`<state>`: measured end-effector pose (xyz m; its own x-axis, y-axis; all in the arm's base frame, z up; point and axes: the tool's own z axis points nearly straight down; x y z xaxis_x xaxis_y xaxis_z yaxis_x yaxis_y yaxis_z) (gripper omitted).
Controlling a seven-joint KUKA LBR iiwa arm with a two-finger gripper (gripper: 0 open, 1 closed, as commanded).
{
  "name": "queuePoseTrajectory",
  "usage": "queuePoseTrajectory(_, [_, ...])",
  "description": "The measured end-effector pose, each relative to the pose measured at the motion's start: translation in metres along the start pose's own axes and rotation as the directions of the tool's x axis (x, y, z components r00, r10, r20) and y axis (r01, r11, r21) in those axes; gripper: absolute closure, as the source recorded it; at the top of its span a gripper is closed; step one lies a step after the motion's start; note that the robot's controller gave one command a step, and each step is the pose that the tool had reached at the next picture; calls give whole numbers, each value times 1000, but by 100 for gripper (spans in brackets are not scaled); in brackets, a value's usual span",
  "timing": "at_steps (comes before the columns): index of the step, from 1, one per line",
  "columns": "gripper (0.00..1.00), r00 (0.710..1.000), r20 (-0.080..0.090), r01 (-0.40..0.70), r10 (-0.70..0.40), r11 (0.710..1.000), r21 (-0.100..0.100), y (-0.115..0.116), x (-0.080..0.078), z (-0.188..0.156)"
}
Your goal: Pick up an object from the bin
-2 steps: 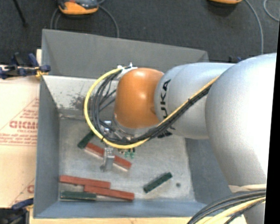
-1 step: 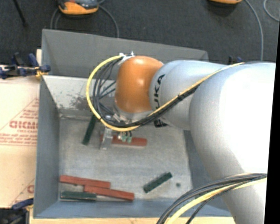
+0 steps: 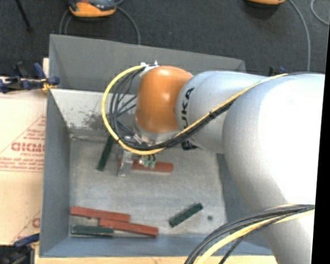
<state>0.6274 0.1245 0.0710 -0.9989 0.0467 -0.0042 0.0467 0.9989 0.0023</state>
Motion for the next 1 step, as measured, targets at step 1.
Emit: queuePoseTrajectory(1, [0,1000,0,18,-18,1000,-1,83,8,-13])
